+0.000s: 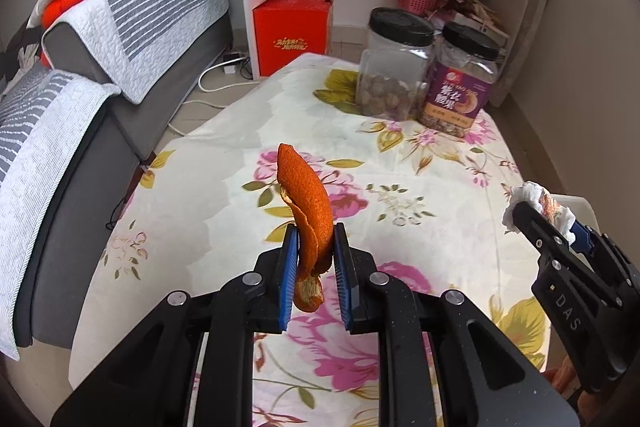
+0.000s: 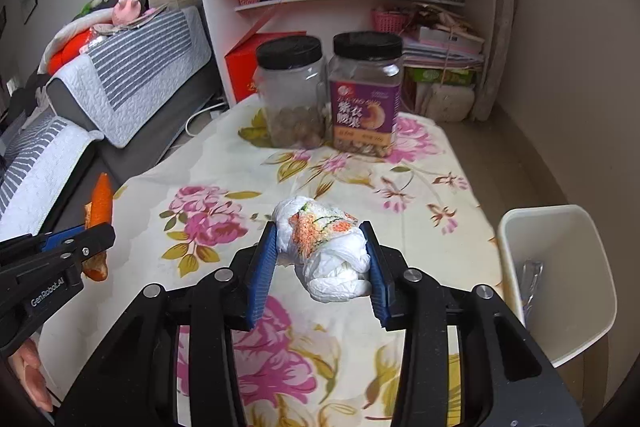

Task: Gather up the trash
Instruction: 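Carry the orange peel and tissue bundle over to the white wastebasket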

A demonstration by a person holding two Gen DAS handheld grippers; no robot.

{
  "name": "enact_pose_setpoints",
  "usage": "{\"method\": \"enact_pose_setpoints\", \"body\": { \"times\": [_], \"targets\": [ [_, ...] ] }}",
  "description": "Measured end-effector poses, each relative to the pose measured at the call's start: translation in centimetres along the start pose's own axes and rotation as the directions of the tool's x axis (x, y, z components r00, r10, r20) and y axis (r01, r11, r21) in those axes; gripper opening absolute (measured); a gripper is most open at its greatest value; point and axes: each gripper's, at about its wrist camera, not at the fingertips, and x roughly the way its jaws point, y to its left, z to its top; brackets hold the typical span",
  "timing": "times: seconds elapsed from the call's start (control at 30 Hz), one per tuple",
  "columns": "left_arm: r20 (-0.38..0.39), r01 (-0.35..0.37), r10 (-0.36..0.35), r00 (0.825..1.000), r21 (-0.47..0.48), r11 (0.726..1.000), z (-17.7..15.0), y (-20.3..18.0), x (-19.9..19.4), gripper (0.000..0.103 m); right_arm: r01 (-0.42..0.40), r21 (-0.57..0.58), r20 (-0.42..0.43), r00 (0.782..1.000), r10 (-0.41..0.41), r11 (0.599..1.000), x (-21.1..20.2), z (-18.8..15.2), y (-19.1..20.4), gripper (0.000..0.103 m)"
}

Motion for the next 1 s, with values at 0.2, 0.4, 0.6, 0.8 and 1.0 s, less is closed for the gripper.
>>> {"method": "enact_pose_setpoints", "body": {
  "times": [0.2,0.4,0.6,0.8,1.0],
  "targets": [
    [0.012,0.017,-0.017,1.000,0.024,1.000,0.2,-2.8,-0.2,0.018,0.020,0.027,0.011,1.000,-0.020,0.999,-0.7,0.1,-2.2,0.039],
    [0.017,0.033,-0.034,0.999,0.054,0.998,0.3,-5.5,-0.1,0.019,0.053,0.058,0.035,0.998,-0.055,0.997,-1.8,0.1,-4.7,0.039],
    [0.009,0.053,-0.054,0.999,0.084,0.995,0.2,-8.3,0.0,0.019,0.093,0.121,0.041,0.994,-0.098,0.988,-2.6,0.2,-8.5,0.039],
    [0.005,0.071,-0.072,0.997,0.115,0.991,0.0,-11.2,0.0,0.019,0.171,0.192,0.055,0.981,-0.184,0.966,-3.6,0.3,-13.1,0.039],
    [-0.003,0.096,-0.097,0.995,0.147,0.984,-0.3,-14.0,0.1,0.019,0.251,0.291,0.043,0.961,-0.275,0.923,-4.8,0.3,-18.4,0.041]
  ]
}}
